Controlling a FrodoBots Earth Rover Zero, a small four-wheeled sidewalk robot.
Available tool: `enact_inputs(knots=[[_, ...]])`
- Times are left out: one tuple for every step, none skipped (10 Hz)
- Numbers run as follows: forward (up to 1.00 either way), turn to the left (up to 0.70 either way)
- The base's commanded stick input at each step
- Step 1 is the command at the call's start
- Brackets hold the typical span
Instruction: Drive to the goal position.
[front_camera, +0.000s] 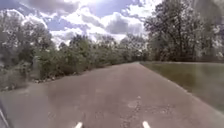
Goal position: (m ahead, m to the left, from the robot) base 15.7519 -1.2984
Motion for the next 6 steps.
enact_inputs(knots=[[1.0, -0.25], [1.0, -0.14], [1.0, -0.03], [1.0, 0.0], [1.0, 0.0], [1.0, 0.0]])
